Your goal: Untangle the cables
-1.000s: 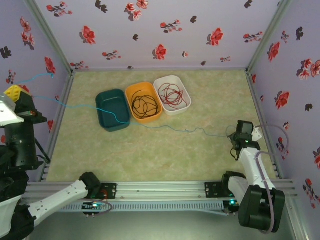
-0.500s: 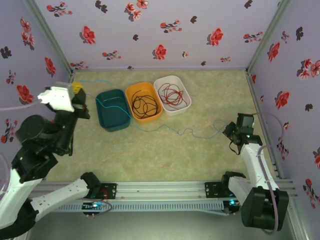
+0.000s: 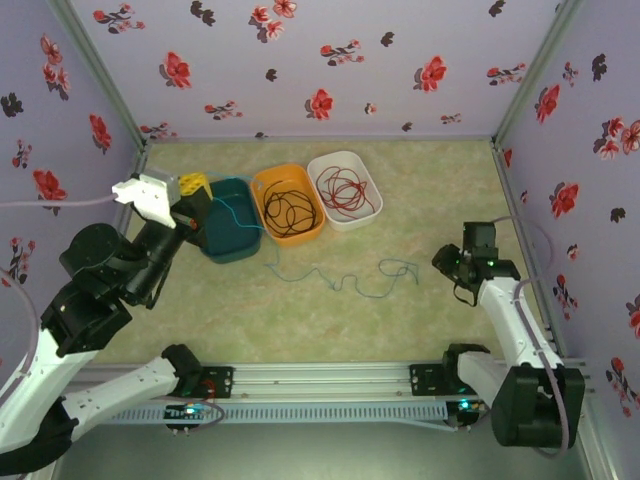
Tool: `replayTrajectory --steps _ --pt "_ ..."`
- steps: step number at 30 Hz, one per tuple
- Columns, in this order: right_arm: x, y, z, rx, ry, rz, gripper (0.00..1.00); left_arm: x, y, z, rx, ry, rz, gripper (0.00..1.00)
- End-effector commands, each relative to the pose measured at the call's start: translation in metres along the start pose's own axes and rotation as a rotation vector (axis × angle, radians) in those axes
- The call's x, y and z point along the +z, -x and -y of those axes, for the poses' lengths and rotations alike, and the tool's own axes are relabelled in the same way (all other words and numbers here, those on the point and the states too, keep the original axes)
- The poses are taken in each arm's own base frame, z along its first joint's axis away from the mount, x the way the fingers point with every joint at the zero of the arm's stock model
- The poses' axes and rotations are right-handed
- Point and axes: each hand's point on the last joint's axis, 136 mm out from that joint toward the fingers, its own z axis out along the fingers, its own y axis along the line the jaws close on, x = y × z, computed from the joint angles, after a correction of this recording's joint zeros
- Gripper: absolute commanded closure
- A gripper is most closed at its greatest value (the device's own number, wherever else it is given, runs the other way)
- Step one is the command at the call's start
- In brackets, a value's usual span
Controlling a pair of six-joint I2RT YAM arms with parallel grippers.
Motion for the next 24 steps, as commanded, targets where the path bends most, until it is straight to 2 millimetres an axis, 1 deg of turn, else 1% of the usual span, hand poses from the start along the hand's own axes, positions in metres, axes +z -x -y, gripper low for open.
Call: replayTrajectory --steps 1,6,9,14,16,20,24 --pt "-0.016 -0.002 -0.035 -0.028 0.118 -0.003 0.54 -0.003 0.010 0.004 -0.037 -0.031 0.038 1.00" --pt "-0.025 -0.032 -0.088 -0.089 0.236 -0.034 0.54 -0.003 0.010 0.004 -0.037 -0.028 0.040 1.00" --pt "-0.027 -0.053 -0.114 -0.138 0.267 -0.055 0.54 -0.003 0.010 0.004 -0.035 -0.029 0.041 1.00" --pt "-0.019 -0.090 -0.157 -0.188 0.330 -0.125 0.53 -0.004 0.012 0.003 -0.027 -0.027 0.043 1.00" --pt "-0.013 -0.107 -0.180 -0.208 0.373 -0.169 0.51 -0.006 0.014 0.002 -0.025 -0.024 0.045 1.00" --pt "0.004 -0.133 -0.205 -0.233 0.374 -0.257 0.51 -0.008 0.016 0.001 -0.022 -0.024 0.050 1.00" --pt "0.017 -0.151 -0.218 -0.253 0.346 -0.313 0.51 -0.009 0.017 -0.001 -0.018 -0.015 0.049 1.00"
